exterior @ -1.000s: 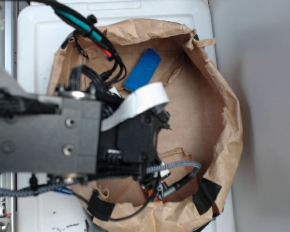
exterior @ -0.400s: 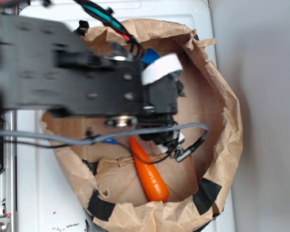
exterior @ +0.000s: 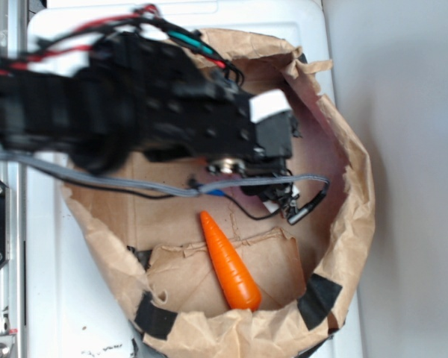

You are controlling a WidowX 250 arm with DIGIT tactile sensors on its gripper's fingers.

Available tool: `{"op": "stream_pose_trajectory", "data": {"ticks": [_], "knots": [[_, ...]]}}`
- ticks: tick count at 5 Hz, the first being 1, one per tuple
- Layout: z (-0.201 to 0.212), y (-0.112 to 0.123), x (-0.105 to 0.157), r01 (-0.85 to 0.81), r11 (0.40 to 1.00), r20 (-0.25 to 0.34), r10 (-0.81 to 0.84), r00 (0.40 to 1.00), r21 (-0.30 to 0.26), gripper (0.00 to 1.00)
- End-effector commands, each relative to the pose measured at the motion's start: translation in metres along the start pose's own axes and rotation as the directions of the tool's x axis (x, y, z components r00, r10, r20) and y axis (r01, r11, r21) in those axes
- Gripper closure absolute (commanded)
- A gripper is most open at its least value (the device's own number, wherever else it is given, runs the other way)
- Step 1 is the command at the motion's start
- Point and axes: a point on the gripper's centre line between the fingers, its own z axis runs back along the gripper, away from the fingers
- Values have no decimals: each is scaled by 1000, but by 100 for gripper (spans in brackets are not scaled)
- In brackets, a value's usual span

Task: Grab the blue sponge.

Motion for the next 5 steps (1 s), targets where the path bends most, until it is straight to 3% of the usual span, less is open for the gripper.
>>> {"op": "stream_pose_trajectory", "data": {"ticks": [1,3,4,5], "knots": [[-26,-3,18,-40,998,41,37,998,52,100],[59,-13,9,-60,993,-63,54,997,-101,100],[112,-21,5,-96,979,-91,81,993,-178,100],[162,-27,5,-98,973,-71,85,994,-208,100]]}}
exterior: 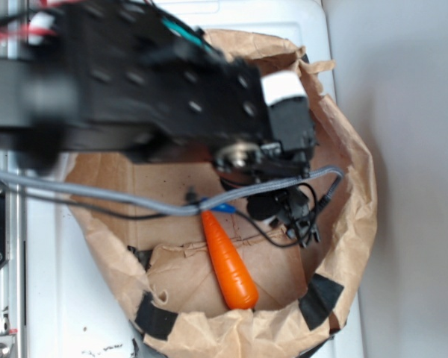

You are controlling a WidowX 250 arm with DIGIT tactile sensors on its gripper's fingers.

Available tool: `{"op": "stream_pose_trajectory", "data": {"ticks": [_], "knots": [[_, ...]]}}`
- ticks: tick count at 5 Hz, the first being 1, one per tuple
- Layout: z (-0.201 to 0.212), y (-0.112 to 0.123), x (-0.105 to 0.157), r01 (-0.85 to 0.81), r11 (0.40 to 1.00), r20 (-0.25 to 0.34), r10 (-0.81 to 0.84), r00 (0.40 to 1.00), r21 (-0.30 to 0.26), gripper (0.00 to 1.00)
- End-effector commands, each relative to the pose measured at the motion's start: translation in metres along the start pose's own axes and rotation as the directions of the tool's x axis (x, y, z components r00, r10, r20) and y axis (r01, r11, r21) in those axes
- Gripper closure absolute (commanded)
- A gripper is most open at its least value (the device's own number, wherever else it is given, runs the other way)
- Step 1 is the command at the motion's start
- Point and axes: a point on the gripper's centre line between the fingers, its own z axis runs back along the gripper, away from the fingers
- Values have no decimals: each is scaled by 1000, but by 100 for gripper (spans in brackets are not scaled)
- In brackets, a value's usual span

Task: Grab the blue sponge.

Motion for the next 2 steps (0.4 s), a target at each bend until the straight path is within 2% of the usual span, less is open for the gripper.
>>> {"op": "stream_pose_trajectory", "data": {"ticks": [1,2], "knots": [[88,-9,-1,37,998,157,-29,987,-50,100],[85,-5,-1,59,998,156,-56,986,-11,87]]}}
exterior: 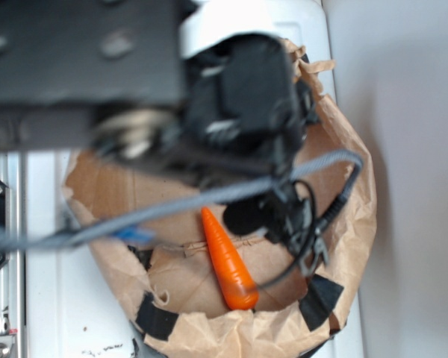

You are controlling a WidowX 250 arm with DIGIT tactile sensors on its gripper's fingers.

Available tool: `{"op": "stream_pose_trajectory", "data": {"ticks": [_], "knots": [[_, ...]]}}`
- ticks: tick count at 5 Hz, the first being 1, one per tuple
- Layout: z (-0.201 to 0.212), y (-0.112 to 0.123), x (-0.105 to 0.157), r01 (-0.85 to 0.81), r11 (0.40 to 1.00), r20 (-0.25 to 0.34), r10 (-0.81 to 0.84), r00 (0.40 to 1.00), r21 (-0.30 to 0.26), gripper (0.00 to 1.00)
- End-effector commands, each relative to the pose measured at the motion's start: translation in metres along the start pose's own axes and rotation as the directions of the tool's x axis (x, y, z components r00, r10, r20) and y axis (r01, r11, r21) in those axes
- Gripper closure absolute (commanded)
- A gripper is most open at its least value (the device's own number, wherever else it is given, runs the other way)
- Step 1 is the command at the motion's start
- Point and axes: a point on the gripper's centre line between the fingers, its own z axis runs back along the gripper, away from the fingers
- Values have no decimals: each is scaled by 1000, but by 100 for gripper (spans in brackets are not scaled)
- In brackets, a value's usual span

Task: Grab the blue sponge.

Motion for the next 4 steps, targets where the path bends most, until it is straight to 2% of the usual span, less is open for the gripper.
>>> {"op": "stream_pose_trajectory", "data": {"ticks": [1,2,4], "knots": [[-11,22,9,37,998,27,-38,999,43,0],[-27,35,12,40,999,30,-41,999,35,0],[-63,51,28,30,997,48,-34,998,78,0]]}}
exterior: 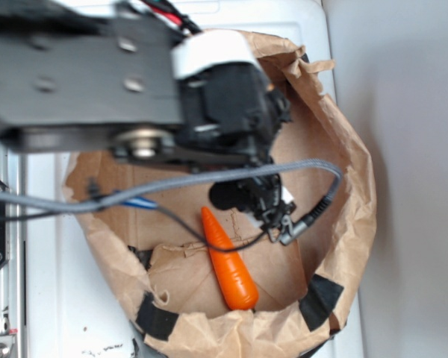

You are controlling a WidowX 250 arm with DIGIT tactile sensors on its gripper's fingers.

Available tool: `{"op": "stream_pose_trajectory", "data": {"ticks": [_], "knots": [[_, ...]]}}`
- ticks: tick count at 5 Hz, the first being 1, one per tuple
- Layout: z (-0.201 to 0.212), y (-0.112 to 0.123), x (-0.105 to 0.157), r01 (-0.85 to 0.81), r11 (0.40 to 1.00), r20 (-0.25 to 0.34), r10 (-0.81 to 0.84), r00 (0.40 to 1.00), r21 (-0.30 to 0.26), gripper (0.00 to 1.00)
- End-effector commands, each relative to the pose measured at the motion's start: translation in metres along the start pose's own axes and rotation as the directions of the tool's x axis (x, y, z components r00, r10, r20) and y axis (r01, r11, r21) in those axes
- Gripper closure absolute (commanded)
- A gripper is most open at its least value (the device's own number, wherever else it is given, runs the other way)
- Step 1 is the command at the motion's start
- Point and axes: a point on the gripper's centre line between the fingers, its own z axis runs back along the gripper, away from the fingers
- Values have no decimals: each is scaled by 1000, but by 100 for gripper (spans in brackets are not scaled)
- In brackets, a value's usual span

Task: Grab the blue sponge.

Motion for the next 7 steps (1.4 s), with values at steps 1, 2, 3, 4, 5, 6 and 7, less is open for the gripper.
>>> {"op": "stream_pose_trajectory", "data": {"ticks": [1,2,3,4,5,6,7], "knots": [[-15,27,21,52,999,63,-51,997,-12,0],[-10,41,17,206,979,4,-206,979,10,0],[-12,57,9,264,962,-23,-264,964,61,0],[-19,65,7,273,945,-16,-275,961,182,0],[-33,76,16,222,919,41,-249,968,325,0],[-47,78,25,136,913,112,-193,975,385,0],[-47,78,25,136,913,112,-193,975,385,0]]}}
